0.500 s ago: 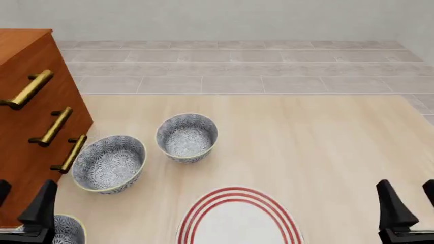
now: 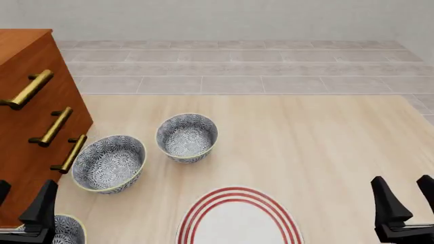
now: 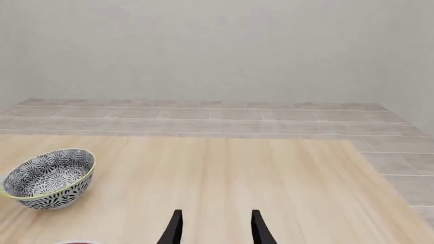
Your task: Pick up the bowl and put it in the front on the plate.
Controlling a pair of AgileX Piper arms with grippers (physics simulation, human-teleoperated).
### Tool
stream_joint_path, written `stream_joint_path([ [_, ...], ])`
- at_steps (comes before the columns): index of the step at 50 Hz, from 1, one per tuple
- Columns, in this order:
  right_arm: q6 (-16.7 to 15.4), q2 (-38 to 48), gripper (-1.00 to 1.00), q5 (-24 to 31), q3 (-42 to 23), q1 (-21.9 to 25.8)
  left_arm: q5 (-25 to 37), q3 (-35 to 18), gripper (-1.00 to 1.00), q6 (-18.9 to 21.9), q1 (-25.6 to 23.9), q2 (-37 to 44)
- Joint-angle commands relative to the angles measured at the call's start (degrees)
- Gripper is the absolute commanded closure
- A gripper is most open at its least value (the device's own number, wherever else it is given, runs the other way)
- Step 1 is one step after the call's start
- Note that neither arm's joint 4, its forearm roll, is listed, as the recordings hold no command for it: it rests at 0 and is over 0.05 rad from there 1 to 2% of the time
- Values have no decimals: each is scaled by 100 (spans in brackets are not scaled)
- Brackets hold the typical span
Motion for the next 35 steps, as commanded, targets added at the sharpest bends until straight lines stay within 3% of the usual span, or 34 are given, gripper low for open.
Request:
stream_joint_path([
  [1,-53,820,-100,-564,-187,180,0,0,-100,0,0,0],
  [15,-225,2259,-100,-1102,-881,456,0,0,-100,0,0,0],
  [35,-60,4326,-100,-1404,-1944,1654,0,0,-100,0,0,0],
])
